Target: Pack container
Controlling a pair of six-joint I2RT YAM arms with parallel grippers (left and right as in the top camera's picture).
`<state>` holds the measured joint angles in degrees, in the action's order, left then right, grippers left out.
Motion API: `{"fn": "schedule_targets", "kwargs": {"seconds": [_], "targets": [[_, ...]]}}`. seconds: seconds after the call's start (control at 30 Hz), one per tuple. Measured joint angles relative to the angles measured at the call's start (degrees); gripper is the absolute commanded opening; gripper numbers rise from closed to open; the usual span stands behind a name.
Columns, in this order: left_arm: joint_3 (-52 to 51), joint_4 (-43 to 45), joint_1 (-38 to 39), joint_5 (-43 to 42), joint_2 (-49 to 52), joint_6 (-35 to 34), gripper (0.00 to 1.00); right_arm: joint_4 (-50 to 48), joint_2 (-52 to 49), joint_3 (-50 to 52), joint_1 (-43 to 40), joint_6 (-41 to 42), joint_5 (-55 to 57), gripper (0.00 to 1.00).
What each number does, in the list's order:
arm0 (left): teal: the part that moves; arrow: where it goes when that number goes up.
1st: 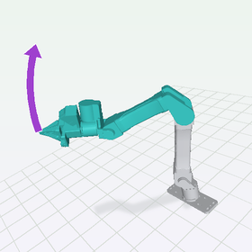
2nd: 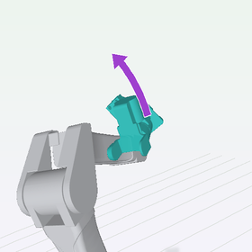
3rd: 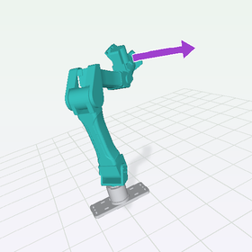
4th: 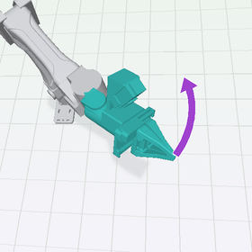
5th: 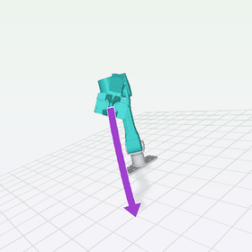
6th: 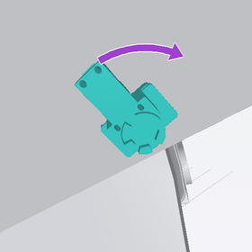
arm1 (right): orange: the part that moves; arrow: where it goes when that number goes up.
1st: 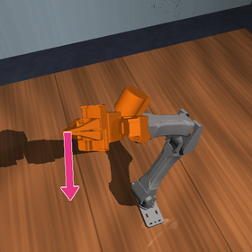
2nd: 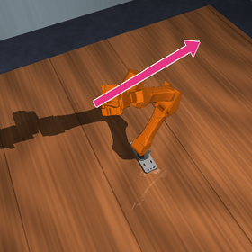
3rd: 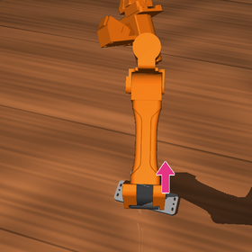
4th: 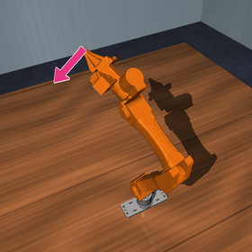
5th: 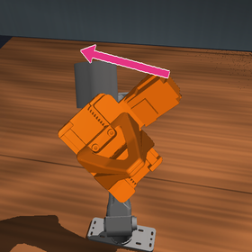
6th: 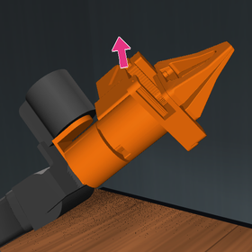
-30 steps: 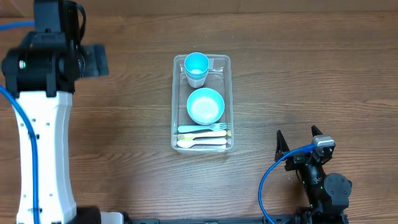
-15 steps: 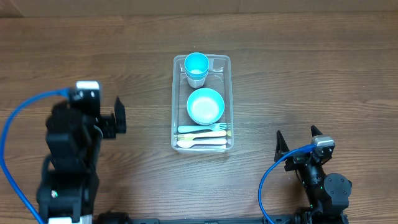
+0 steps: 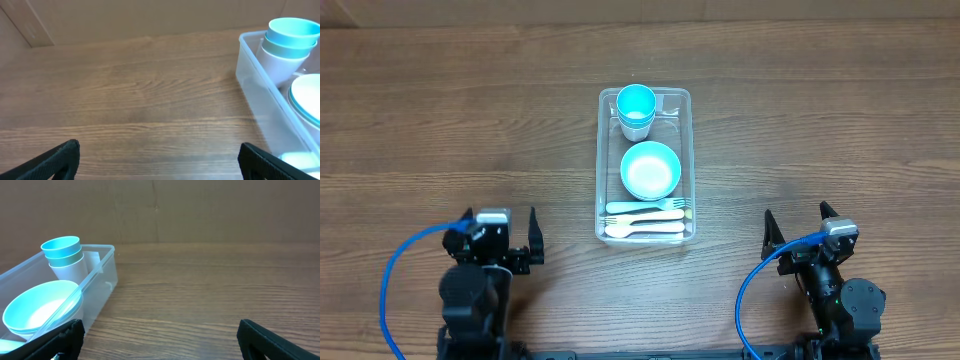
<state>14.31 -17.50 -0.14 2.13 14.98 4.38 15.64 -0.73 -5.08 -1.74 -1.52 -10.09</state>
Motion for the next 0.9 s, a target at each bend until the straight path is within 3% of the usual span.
{"fn": "schedule_targets", "kwargs": {"seconds": [0.37, 0.9], "targets": [[-8.8, 0.6, 0.0, -0.7, -12.2, -1.9, 1.0, 0.0, 0.0, 0.0, 0.0, 0.0, 0.0, 1.0], [-8.8, 0.8, 0.0, -0.7, -13.3, -2.5, 1.0, 0.0, 0.0, 0.0, 0.0, 0.0, 0.0, 1.0]]}}
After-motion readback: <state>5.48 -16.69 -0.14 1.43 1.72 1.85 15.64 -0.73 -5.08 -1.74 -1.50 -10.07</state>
